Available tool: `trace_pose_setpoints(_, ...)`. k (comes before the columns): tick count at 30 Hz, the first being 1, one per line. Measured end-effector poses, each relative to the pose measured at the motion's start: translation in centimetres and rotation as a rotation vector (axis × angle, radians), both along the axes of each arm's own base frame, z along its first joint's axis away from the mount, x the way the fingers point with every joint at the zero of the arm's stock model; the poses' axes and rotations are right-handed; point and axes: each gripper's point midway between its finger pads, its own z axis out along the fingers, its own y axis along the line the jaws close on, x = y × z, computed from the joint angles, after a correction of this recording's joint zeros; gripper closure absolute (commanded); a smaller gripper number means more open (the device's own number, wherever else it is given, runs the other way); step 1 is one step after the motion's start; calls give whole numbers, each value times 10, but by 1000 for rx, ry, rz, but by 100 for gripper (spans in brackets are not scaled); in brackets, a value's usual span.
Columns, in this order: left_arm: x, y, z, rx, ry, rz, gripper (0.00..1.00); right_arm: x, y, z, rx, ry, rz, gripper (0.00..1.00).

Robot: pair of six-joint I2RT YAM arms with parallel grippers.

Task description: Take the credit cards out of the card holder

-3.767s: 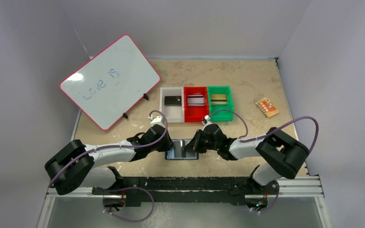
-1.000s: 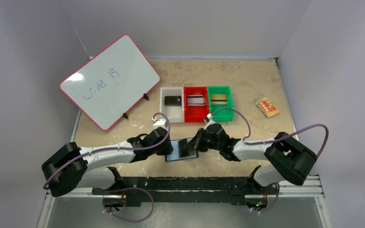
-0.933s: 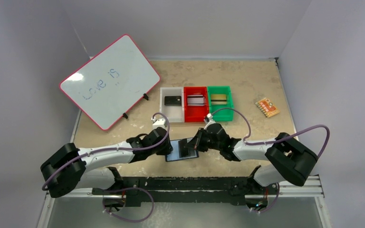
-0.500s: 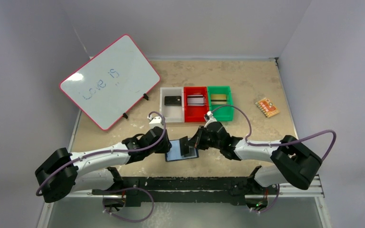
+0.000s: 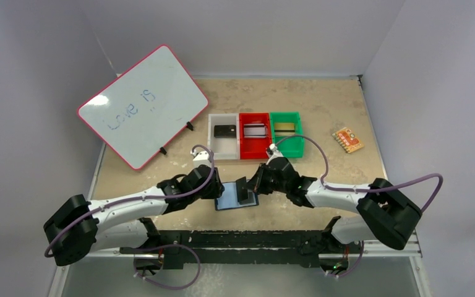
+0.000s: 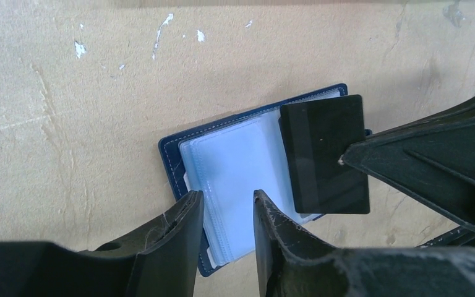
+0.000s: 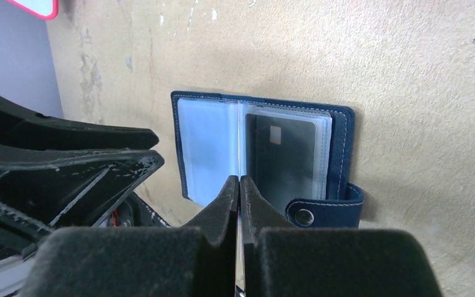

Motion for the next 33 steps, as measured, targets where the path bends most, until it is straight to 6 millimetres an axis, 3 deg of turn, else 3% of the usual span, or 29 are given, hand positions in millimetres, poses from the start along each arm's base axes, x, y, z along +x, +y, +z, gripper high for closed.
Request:
trace_pose_setpoints(7,4,2,10,-17,-32,17,62,3,6,-13,-35,23,20,100)
trace_pose_setpoints(13,3,10,8,14,-32,35,57,8,8,-8,-36,8,14,100)
trace_pose_setpoints(23,6,25,17,33,-70,82,53,14,4,37,17,-121,7,100)
trace_pose_setpoints(33,11,30,35,-6,-121,125,53,13,10,43,78,-244,81,100)
